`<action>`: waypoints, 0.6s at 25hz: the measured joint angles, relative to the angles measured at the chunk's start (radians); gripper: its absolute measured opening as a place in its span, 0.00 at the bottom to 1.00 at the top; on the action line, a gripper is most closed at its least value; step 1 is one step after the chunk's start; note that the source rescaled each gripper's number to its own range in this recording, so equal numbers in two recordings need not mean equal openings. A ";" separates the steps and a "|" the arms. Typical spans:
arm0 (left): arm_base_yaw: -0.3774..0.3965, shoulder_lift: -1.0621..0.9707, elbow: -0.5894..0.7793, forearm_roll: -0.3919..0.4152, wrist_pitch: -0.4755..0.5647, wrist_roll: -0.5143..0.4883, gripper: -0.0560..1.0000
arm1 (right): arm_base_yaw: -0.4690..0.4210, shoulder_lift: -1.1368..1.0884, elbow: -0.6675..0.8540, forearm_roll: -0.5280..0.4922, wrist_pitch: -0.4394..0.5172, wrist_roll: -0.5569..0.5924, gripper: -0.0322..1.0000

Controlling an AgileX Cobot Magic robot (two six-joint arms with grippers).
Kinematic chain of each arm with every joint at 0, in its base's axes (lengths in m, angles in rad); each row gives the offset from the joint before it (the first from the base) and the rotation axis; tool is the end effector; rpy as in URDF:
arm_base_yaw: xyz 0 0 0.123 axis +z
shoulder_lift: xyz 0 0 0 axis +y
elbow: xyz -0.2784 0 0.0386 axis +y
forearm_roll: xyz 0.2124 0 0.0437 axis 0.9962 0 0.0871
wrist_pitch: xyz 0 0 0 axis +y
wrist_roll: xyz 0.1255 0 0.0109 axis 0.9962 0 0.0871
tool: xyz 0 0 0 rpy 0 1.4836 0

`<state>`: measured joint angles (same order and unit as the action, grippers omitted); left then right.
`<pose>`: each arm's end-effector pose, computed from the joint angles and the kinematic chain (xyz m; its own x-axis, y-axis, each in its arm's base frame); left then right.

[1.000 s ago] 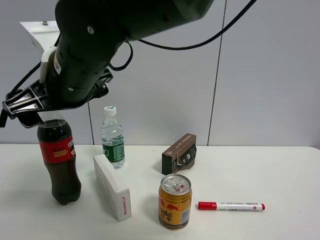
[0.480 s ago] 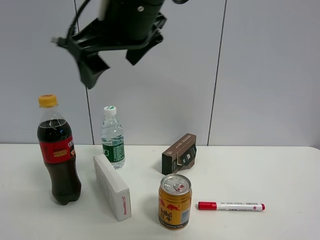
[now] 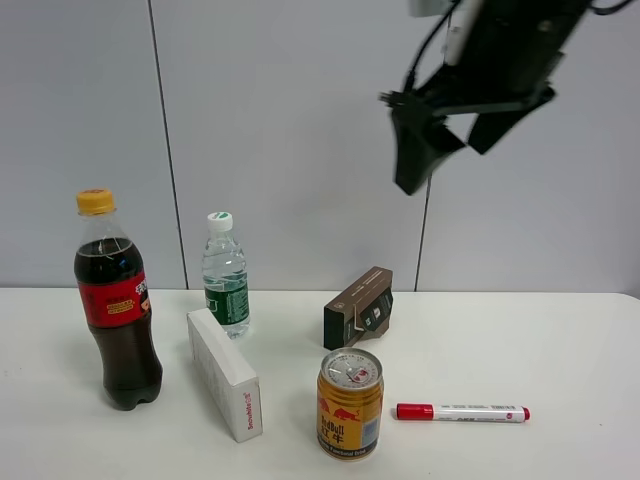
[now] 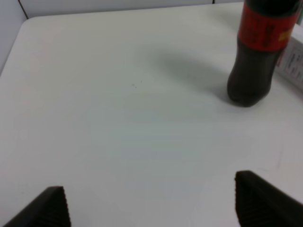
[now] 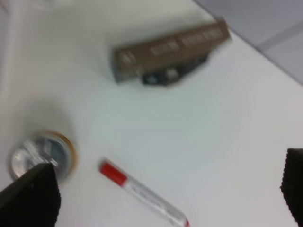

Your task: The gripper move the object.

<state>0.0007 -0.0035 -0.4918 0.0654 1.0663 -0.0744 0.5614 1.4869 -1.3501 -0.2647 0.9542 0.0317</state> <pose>-0.0011 0.0072 0.2416 -0.4617 -0.0430 -0.8860 -0.0712 0.9974 -0.0113 0.2677 0.1366 0.3153 -0.6490 -0.5506 -0.5250 -0.5045 0.8280 -0.2448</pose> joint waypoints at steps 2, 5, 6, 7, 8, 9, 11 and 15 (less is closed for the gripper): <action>0.000 0.000 0.000 0.000 0.000 0.000 1.00 | -0.073 -0.104 0.102 0.026 -0.010 0.000 1.00; 0.000 0.000 0.000 0.000 0.000 0.000 1.00 | -0.182 -0.268 0.228 0.049 -0.020 0.000 1.00; 0.000 0.000 0.000 0.000 0.000 0.000 1.00 | -0.222 -0.328 0.269 0.050 -0.022 0.000 1.00; 0.000 0.000 0.000 0.000 0.000 0.000 1.00 | -0.256 -0.379 0.301 0.050 -0.023 0.000 1.00; 0.000 0.000 0.000 0.000 0.000 0.000 1.00 | -0.298 -0.442 0.338 0.050 -0.023 0.000 1.00; 0.000 0.000 0.000 0.000 0.000 0.000 1.00 | -0.340 -0.507 0.371 0.050 -0.023 0.002 1.00; 0.000 0.000 0.000 0.000 0.000 0.000 1.00 | -0.417 -0.623 0.424 0.050 -0.021 0.008 1.00; 0.000 0.000 0.000 0.000 0.000 0.000 1.00 | -0.544 -0.842 0.490 0.050 -0.012 0.055 1.00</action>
<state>0.0007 -0.0035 -0.4918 0.0654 1.0663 -0.0744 0.0179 0.6452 -0.8599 -0.2149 0.9422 0.0870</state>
